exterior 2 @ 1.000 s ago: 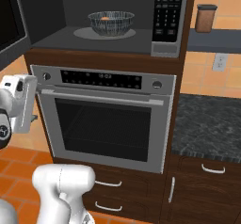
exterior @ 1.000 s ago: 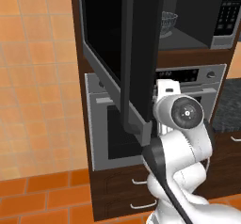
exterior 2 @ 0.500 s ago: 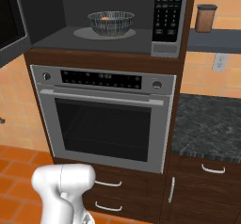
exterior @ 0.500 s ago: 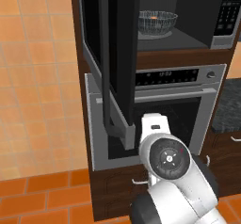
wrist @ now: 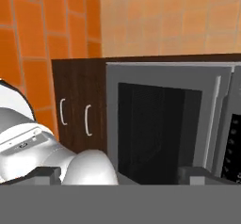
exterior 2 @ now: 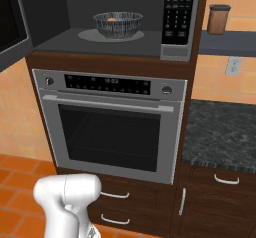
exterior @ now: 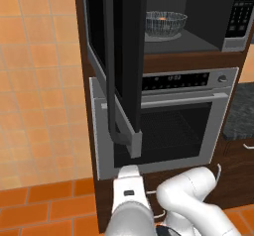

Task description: Pick the onion from the sink and place it in the bowl. Then pick the bowl and place it in the microwave. Then close the microwave door and press the start button.

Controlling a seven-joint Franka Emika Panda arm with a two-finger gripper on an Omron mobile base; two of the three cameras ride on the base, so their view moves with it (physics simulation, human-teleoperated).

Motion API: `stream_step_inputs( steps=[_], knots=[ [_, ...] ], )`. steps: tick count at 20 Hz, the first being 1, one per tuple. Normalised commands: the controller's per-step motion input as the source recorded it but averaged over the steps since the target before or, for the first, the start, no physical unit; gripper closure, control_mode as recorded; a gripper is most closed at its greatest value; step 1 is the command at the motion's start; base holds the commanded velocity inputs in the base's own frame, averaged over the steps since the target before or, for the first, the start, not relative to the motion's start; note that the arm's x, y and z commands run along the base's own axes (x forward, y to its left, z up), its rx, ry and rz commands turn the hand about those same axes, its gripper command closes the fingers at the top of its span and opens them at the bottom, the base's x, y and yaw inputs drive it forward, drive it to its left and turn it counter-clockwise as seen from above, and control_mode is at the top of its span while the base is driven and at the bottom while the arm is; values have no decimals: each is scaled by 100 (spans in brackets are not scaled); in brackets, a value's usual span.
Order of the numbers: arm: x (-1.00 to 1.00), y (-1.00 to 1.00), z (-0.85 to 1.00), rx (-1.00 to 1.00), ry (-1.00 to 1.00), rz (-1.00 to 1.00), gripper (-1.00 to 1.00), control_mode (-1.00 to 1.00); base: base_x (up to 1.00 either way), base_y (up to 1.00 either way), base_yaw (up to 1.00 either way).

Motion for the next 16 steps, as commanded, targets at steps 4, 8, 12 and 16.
stream_step_inputs(
  steps=[4,8,12,16],
  knots=[
    [5,100,-2,-17,-4,0,-100,-100,0,0,0],
    [26,96,69,-15,-11,-10,-100,-100,0,0,0],
    [49,39,80,-4,-12,-20,-100,-100,0,0,0],
    [44,-4,71,0,-14,-25,-100,-100,0,0,0]
  ],
)
